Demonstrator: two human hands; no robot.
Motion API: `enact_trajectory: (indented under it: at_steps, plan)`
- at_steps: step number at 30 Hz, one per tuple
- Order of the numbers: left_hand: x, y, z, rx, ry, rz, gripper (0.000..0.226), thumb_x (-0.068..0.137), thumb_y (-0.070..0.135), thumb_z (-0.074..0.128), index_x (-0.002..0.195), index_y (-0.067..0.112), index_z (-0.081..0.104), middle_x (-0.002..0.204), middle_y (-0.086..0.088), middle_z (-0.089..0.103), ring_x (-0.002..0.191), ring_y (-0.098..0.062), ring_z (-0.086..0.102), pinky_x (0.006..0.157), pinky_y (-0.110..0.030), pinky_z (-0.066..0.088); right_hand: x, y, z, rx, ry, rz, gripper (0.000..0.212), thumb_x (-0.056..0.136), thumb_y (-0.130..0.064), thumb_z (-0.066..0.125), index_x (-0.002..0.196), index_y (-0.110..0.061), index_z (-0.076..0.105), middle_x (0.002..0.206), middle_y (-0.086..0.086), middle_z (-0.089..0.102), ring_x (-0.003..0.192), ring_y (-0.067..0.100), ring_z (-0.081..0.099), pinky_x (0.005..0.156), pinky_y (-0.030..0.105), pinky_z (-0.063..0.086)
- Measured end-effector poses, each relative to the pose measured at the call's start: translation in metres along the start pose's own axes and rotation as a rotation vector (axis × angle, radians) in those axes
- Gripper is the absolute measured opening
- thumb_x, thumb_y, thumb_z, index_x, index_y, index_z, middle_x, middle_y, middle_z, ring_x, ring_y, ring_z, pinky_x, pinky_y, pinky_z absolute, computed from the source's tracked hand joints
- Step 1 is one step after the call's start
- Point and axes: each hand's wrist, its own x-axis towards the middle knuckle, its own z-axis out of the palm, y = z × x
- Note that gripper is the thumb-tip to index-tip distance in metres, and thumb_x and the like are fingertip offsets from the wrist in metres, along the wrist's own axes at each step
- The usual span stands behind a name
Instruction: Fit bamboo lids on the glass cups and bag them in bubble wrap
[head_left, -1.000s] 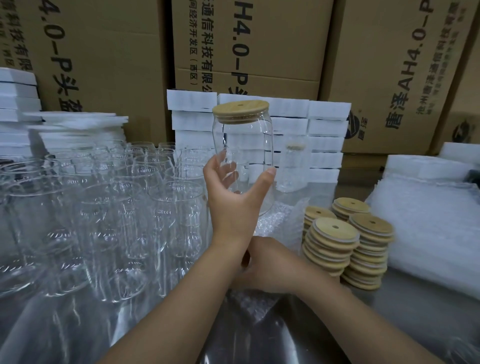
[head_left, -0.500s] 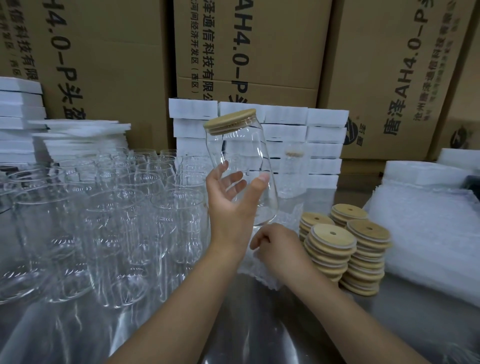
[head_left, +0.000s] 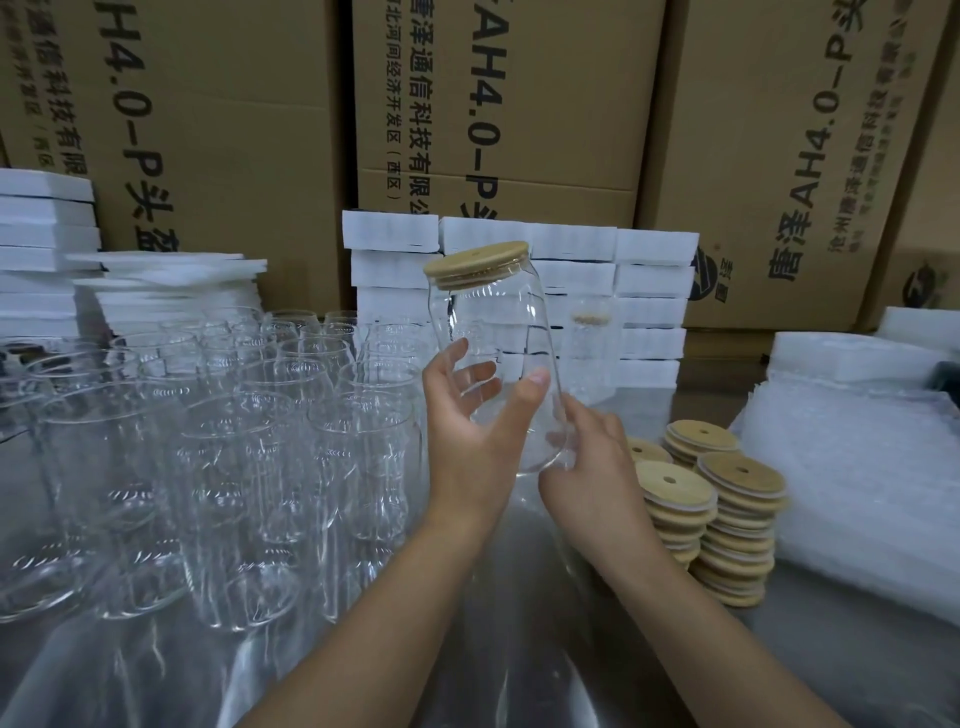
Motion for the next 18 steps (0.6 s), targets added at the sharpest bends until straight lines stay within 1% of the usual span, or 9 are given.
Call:
enact_trajectory:
  at_steps: [2,4,6,8,10,11,13,16,18]
  plan:
    - [-0.001,-0.001,0.001,0.038,0.010,0.014,0.075,0.052,0.062,0.070,0.118,0.042,0.043,0.114,0.011,0.057,0.106,-0.001,0.060,0.093,-0.037,0.053,0.000,-0.002,-0.002,0.069,0.015,-0.006,0.075,0.080,0.008,0.047,0.146,-0.024,0.036,0.135,-0.003,0.035,0.126,0.013,0.045,0.102,0.030,0.044]
    - [-0.001,-0.002,0.001,0.082,0.033,0.031,0.073,0.057,0.057,0.074,0.120,0.041,0.042,0.112,0.013,0.056,0.103,0.004,0.058,0.085,-0.024,0.049,0.000,-0.002,-0.004,0.097,0.015,-0.007,0.075,0.079,0.010,0.046,0.145,-0.024,0.038,0.134,-0.006,0.037,0.127,0.012,0.044,0.104,0.035,0.044]
    - [-0.001,-0.005,0.000,0.126,0.051,0.042,0.073,0.060,0.052,0.074,0.123,0.040,0.039,0.114,0.016,0.053,0.107,0.005,0.054,0.082,-0.016,0.043,-0.001,-0.001,-0.004,0.094,0.003,-0.002,0.073,0.078,0.010,0.048,0.142,-0.025,0.042,0.126,-0.010,0.038,0.121,0.006,0.045,0.095,0.024,0.046]
    - [0.000,-0.008,-0.001,0.171,0.039,0.044,0.077,0.064,0.048,0.080,0.127,0.040,0.037,0.118,0.017,0.050,0.112,0.003,0.050,0.085,-0.018,0.042,-0.001,-0.001,-0.003,0.096,-0.026,-0.001,0.071,0.079,0.009,0.050,0.138,-0.029,0.046,0.122,-0.013,0.040,0.113,-0.002,0.046,0.077,0.009,0.044]
    - [0.000,-0.012,-0.001,0.207,0.021,0.044,0.077,0.069,0.040,0.084,0.131,0.038,0.037,0.121,0.015,0.049,0.116,0.002,0.047,0.092,-0.024,0.042,-0.001,-0.002,-0.002,0.134,-0.061,0.000,0.062,0.082,0.002,0.056,0.134,-0.031,0.047,0.126,-0.011,0.043,0.099,-0.013,0.047,0.062,0.005,0.044]
    - [0.000,-0.012,-0.001,0.215,0.012,0.043,0.077,0.070,0.038,0.084,0.132,0.037,0.037,0.124,0.014,0.049,0.118,0.002,0.046,0.095,-0.026,0.041,-0.001,-0.003,-0.001,0.169,-0.069,0.002,0.056,0.084,-0.006,0.061,0.130,-0.034,0.047,0.127,-0.012,0.044,0.093,-0.017,0.044,0.061,0.006,0.045]
    - [0.000,-0.012,-0.001,0.206,-0.023,0.041,0.077,0.070,0.043,0.080,0.133,0.035,0.038,0.129,0.014,0.048,0.122,0.003,0.045,0.098,-0.022,0.040,-0.004,-0.006,-0.001,0.251,-0.071,0.011,0.050,0.083,-0.023,0.068,0.121,-0.044,0.043,0.121,-0.019,0.047,0.093,-0.017,0.046,0.072,0.012,0.047]
    - [0.002,-0.007,-0.001,0.049,-0.064,-0.024,0.062,0.074,0.054,0.055,0.131,0.032,0.048,0.130,0.018,0.053,0.121,0.011,0.046,0.095,-0.010,0.040,-0.004,-0.008,-0.001,0.277,-0.086,0.038,0.080,0.077,-0.033,0.074,0.141,-0.037,0.026,0.125,-0.019,0.043,0.110,-0.002,0.051,0.091,0.029,0.050]
    - [0.003,-0.005,-0.001,-0.060,-0.071,-0.066,0.056,0.078,0.053,0.043,0.126,0.027,0.057,0.130,0.014,0.059,0.118,0.011,0.051,0.088,-0.003,0.040,-0.004,-0.009,0.000,0.274,-0.054,0.045,0.089,0.073,-0.038,0.079,0.142,-0.038,0.022,0.126,-0.017,0.044,0.111,0.003,0.052,0.090,0.031,0.050]
